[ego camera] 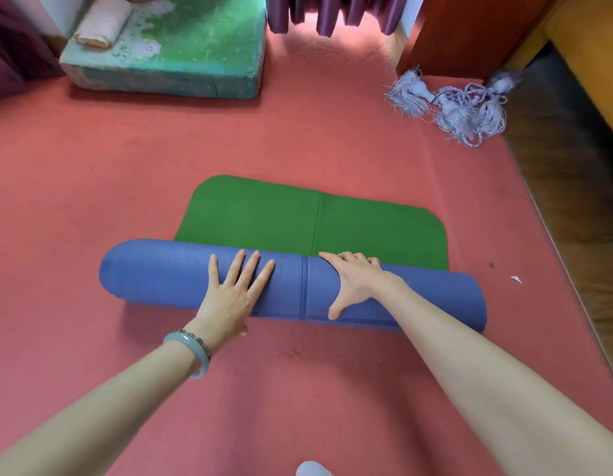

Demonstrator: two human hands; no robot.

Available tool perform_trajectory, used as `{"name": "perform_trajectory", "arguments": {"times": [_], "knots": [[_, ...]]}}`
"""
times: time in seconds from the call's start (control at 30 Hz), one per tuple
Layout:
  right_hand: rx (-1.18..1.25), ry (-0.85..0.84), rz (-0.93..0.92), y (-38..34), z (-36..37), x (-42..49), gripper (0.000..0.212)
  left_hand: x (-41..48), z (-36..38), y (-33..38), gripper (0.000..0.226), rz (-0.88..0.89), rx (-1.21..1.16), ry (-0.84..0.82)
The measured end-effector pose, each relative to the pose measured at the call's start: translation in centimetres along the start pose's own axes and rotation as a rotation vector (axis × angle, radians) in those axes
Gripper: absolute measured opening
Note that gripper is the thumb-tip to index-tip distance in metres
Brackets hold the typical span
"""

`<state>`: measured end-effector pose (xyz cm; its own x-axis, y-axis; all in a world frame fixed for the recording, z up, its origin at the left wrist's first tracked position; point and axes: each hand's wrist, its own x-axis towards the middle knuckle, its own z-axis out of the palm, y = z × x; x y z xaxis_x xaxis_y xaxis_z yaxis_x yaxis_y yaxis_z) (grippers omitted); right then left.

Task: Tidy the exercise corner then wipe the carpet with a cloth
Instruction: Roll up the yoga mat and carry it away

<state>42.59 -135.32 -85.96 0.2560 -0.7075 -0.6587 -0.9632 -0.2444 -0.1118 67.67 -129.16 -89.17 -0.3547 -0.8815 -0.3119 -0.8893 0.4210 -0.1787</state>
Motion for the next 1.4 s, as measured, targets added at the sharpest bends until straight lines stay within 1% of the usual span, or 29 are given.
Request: {"name": "perform_trajectory", "arguments": {"times": [0.07,0.13,0.2,0.33,0.43,0.53,0.6,0.67,0.73,0.77,0.83,0.9,1.07,1.13,1.2,1.27,1.33,1.4], "knots": [[0.039,-0.024,0.002,0.3,-1.2,-0.1,0.124,1.5,-0.9,-0.7,0.147,0.007,-0.014,-0.002],[0.012,0.029,0.012,0.5,-1.1,-1.1,0.125,2.8,-2.5,-1.4,0.138,-0.003,-0.033,-0.075],[-0.079,0.111,0.031,0.8,0.1,-2.5,0.129,4.4,-3.8,-2.0,0.132,0.023,-0.047,-0.116],[-0.199,0.217,0.066,1.7,1.4,-2.4,0.133,6.8,-5.4,-2.8,0.132,0.002,-0.048,-0.254],[-0.176,0.243,0.077,2.2,0.9,-1.0,0.13,7.9,-6.1,-2.6,0.131,-0.058,-0.031,-0.302],[-0.161,0.24,0.056,2.6,0.6,-0.3,0.128,8.1,-7.5,-1.4,0.127,-0.162,0.024,-0.4],[-0.148,0.231,0.037,3.0,0.2,0.0,0.128,8.2,-8.3,-1.1,0.123,-0.185,0.088,-0.417],[-0.125,0.192,0.013,3.5,-1.0,0.7,0.129,8.2,-9.2,-2.1,0.112,-0.099,0.158,-0.372],[-0.082,0.154,-0.004,4.2,-2.2,1.6,0.131,7.8,-10.0,-4.1,0.094,0.054,0.2,-0.314],[-0.068,0.149,-0.01,4.5,-2.5,1.9,0.131,7.4,-10.3,-5.0,0.09,0.117,0.214,-0.305],[-0.06,0.149,-0.017,5.0,-2.6,2.4,0.132,6.6,-10.3,-6.2,0.092,0.183,0.222,-0.322],[-0.053,0.137,-0.022,5.1,-2.5,2.9,0.132,6.0,-9.6,-6.4,0.096,0.185,0.208,-0.331],[-0.018,0.037,-0.001,5.6,-3.9,4.1,0.132,6.8,-7.6,-4.3,0.096,0.07,0.112,-0.203],[-0.007,0.009,0.0,5.7,-4.2,4.4,0.132,7.1,-7.1,-3.1,0.099,0.031,0.057,-0.16],[0.023,-0.021,-0.002,5.9,-4.7,4.7,0.133,7.4,-6.7,-1.9,0.105,0.061,0.039,-0.098],[0.05,-0.078,-0.001,6.0,-5.8,5.0,0.133,7.9,-6.2,-0.9,0.114,0.074,0.073,-0.124],[0.07,-0.148,0.019,6.1,-7.1,5.6,0.133,8.4,-5.7,-0.4,0.128,0.022,0.119,-0.154],[0.095,-0.154,0.064,5.9,-7.6,5.8,0.131,9.1,-5.1,-0.5,0.136,-0.011,0.145,-0.133]]}}
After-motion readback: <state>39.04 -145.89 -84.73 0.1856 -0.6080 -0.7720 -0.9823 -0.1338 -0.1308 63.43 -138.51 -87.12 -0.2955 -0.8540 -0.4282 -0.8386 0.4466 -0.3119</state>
